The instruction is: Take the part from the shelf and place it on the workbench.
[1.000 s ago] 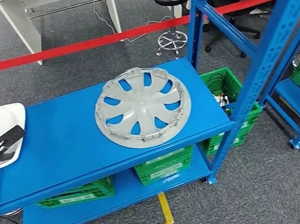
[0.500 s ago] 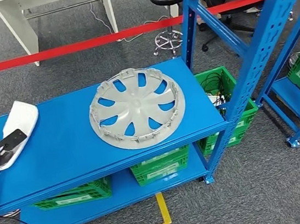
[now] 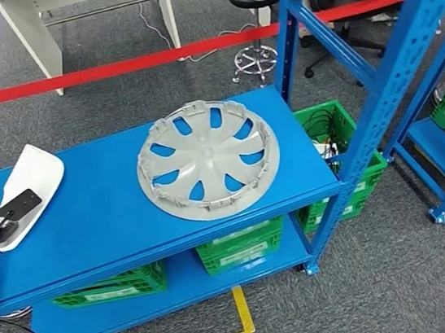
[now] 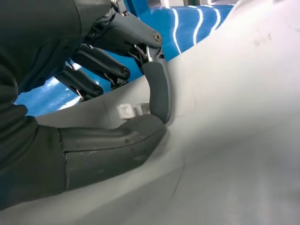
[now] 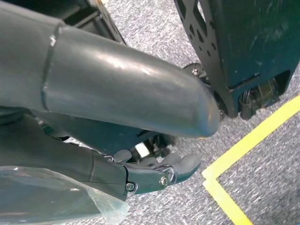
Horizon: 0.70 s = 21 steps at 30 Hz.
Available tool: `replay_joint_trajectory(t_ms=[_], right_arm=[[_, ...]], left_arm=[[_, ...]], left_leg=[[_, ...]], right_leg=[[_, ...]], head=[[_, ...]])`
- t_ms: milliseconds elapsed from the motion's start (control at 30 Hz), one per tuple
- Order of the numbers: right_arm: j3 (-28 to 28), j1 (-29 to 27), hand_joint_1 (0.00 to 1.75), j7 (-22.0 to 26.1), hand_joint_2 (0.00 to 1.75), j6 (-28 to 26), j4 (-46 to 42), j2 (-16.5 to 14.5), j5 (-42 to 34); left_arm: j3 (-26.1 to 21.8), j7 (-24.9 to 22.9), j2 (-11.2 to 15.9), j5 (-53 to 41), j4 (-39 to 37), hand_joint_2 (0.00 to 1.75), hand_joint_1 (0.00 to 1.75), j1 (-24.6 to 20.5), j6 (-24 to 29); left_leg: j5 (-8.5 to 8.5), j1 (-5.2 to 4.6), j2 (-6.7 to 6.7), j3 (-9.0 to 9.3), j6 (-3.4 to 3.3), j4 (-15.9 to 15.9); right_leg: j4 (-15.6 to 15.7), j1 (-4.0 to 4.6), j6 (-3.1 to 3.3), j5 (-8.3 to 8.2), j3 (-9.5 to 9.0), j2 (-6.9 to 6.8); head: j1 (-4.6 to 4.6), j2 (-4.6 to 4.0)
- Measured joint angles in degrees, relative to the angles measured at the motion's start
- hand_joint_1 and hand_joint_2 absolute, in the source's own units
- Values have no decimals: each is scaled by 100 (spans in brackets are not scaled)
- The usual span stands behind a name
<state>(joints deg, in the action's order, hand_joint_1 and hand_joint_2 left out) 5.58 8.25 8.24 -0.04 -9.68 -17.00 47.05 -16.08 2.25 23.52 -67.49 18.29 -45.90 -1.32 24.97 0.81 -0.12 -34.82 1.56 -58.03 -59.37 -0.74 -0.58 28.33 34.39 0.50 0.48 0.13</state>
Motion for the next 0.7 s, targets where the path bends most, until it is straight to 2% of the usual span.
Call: replay_joint_trajectory(t_ms=[67, 133, 167, 233, 267, 300, 333, 367, 433, 467, 500, 600, 667, 700], right_arm=[[1, -2, 0, -1, 0, -1, 0, -1, -2], [2, -2, 0, -2, 0, -12, 0, -1, -3], [1, -3, 0, -6, 0, -20, 0, -1, -3], [-1, -5, 0, -13, 0, -17, 0, -1, -1], [-2, -6, 0, -14, 0, 7, 0, -1, 3], [-2, -6, 0, -10, 0, 43, 0, 0, 9], [-3, -5, 0, -3, 0, 89, 0, 1, 15], [-4, -4, 0, 4, 0, 131, 0, 1, 21], [-6, -4, 0, 14, 0, 179, 0, 2, 30], [-8, -5, 0, 16, 0, 188, 0, 2, 33], [-11, -7, 0, 17, 0, 191, 0, 3, 37], [-20, -9, 0, 15, 0, 193, 0, 9, 47], [-22, -10, 0, 13, 0, 193, 0, 16, 55], [-23, -10, 0, 11, 0, 192, 0, 20, 57]], left_arm=[[3, 0, 1, -24, 1, 175, 175, 8, 12], [6, 0, -1, -57, 1, 175, 173, 17, 75], [7, 0, -4, -70, 1, 175, 150, 22, 131], [6, 0, -30, -88, 1, 175, 68, 42, 273], [5, -2, -54, -94, 1, 175, 26, 59, 351], [5, -8, -84, -104, 1, 175, 5, 73, 425], [6, -19, -113, -120, 1, 175, 0, 79, 499], [7, -35, -137, -135, 1, 175, 0, 73, 563], [8, -67, -172, -153, 1, 175, 0, 35, 656], [8, -75, -185, -154, 1, 175, 0, 13, 680], [7, -74, -198, -154, 1, 175, 0, -1, 705], [5, 30, -233, -144, 19, 175, 0, -21, 875], [4, 129, -257, -132, 42, 175, 0, -34, 1034], [3, 155, -269, -125, 48, 131, 0, -34, 1088]], left_leg=[[-15, 9, -2, 3, 61, 16], [109, 28, 0, -53, 108, -131], [261, 32, 1, -152, 126, -371], [639, 34, 0, -488, 149, -1150], [751, 35, 0, -638, 154, -1485], [763, 35, 1, -718, 154, -1656], [658, 37, 1, -694, 148, -1595], [461, 38, 1, -571, 138, -1314], [86, 35, 3, -231, 118, -532], [7, 28, 3, -109, 104, -249], [-1, 18, 2, -53, 90, -102], [32, 21, 0, -38, 14, -41], [20, 36, 7, -26, -60, -17], [19, 33, 10, -26, -86, -15]], right_leg=[[17, 13, 69, -20, -16, 14], [39, 3, 140, -48, -27, 17], [49, -3, 170, -57, -32, 17], [51, 2, 203, -55, -34, 16], [50, 6, 208, -53, -36, 16], [49, 9, 212, -50, -38, 16], [48, 9, 211, -47, -44, 17], [47, 9, 208, -41, -53, 18], [36, 24, 184, -22, -60, 24], [29, 36, 164, -17, -47, 29], [27, 48, 141, -17, -29, 33], [20, 57, 66, 9, 4, 29], [-271, 55, 15, 210, 154, 12], [-598, 53, -1, 379, 317, 3]], head=[[-3, 0], [-13, 0], [-22, 0], [-35, 0], [-36, 0], [-36, 0], [-36, 0], [-37, 0], [-38, 0], [-38, 0], [-36, 0], [-33, 0], [-15, 0], [-11, 0]])
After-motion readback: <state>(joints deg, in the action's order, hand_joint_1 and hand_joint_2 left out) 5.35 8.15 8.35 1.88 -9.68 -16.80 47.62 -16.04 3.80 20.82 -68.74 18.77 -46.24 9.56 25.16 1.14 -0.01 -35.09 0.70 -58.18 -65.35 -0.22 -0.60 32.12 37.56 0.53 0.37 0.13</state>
